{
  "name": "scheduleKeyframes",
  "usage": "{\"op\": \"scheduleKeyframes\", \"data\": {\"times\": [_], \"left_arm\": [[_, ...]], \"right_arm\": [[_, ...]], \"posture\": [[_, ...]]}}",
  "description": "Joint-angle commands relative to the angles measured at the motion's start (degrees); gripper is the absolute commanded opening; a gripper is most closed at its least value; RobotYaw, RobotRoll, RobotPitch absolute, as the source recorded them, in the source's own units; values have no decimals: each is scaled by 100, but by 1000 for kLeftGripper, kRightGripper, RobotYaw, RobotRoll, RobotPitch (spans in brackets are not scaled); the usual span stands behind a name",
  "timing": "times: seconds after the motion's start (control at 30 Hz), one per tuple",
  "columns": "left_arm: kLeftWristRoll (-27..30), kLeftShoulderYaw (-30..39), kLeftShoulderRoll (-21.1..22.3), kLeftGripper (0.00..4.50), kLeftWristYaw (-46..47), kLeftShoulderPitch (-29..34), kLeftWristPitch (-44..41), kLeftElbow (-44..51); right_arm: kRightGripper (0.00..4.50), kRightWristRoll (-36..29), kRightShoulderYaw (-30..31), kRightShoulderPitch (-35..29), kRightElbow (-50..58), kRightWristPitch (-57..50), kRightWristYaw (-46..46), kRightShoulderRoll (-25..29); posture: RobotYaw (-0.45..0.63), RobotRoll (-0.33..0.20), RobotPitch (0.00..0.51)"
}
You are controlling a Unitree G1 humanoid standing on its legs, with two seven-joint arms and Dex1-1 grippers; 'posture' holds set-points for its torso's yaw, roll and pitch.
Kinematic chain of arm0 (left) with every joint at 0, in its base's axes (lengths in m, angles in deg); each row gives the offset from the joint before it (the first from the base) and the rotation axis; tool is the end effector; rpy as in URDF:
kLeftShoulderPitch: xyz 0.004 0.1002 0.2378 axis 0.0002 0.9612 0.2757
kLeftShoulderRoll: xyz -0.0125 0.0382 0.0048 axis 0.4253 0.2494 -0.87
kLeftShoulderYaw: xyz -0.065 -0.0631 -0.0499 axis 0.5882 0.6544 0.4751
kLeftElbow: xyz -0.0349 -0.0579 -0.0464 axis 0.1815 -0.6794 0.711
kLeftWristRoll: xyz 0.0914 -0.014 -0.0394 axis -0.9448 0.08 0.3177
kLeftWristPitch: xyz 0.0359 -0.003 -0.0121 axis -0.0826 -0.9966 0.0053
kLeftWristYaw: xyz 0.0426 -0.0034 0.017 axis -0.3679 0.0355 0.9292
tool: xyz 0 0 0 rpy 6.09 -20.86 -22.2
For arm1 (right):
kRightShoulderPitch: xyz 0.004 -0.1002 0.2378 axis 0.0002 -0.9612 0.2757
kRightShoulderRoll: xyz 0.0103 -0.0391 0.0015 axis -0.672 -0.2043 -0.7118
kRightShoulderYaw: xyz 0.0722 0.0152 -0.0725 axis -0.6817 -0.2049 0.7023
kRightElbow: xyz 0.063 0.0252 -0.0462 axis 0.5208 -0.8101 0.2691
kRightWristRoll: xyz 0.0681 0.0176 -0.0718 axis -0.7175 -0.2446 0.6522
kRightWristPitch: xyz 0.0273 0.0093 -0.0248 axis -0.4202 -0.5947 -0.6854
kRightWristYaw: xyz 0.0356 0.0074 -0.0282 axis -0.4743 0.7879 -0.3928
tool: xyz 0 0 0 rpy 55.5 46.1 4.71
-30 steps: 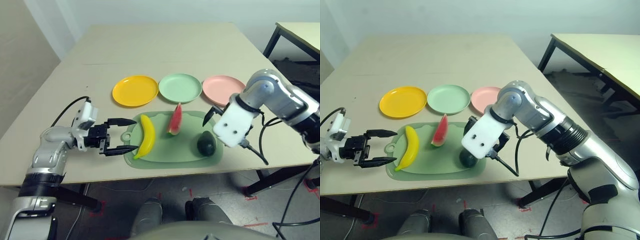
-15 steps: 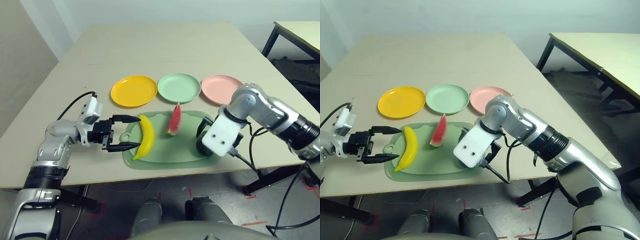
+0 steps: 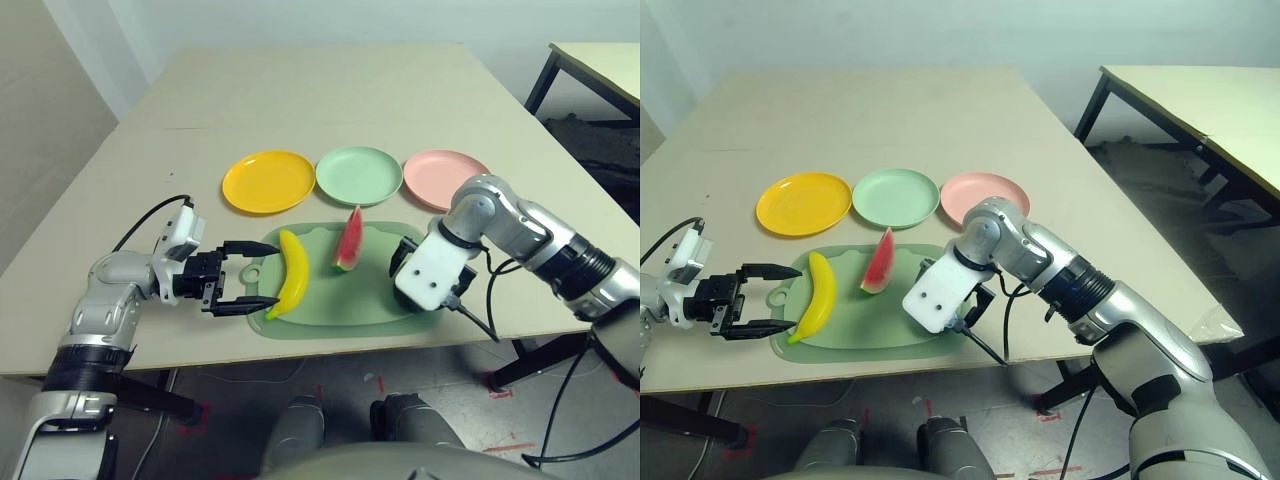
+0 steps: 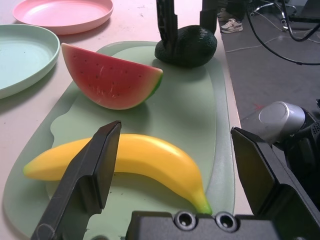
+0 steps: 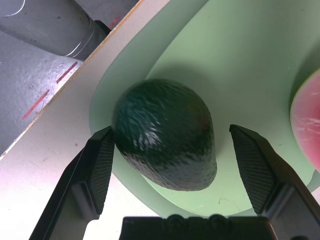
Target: Place the fruits into color-matched plates.
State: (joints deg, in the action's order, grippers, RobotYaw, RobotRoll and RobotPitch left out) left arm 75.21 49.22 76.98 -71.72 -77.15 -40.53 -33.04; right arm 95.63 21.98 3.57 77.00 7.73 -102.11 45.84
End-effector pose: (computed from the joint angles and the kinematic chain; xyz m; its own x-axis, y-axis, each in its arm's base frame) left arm 0.2373 0.3039 0.1246 0.1897 -0.9493 -0.2507 0.9806 0.1705 0.0964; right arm 0.2943 -0.1140 0.1882 -0.1297 0.2873 -0.9490 -0.5804 -0.7980 -0.1623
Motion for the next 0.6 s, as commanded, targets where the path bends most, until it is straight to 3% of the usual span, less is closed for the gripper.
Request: {"op": "scheduleKeyframes", "data": {"times": [0.03,0.2,0.6], "left_arm": [[-2,67,36,4475,22,21,55,33],[-31,125,69,4500,43,-84,125,-114],[-59,203,129,4500,29,-251,228,-470]], "right_arm": [[4500,51,-70,-48,-44,-85,-15,-47],[2996,26,-104,-53,-65,-188,-15,-80],[2926,-246,-246,238,-236,-477,-15,-152]], "posture": [[68,0,47],[66,0,46],[60,0,41]]}}
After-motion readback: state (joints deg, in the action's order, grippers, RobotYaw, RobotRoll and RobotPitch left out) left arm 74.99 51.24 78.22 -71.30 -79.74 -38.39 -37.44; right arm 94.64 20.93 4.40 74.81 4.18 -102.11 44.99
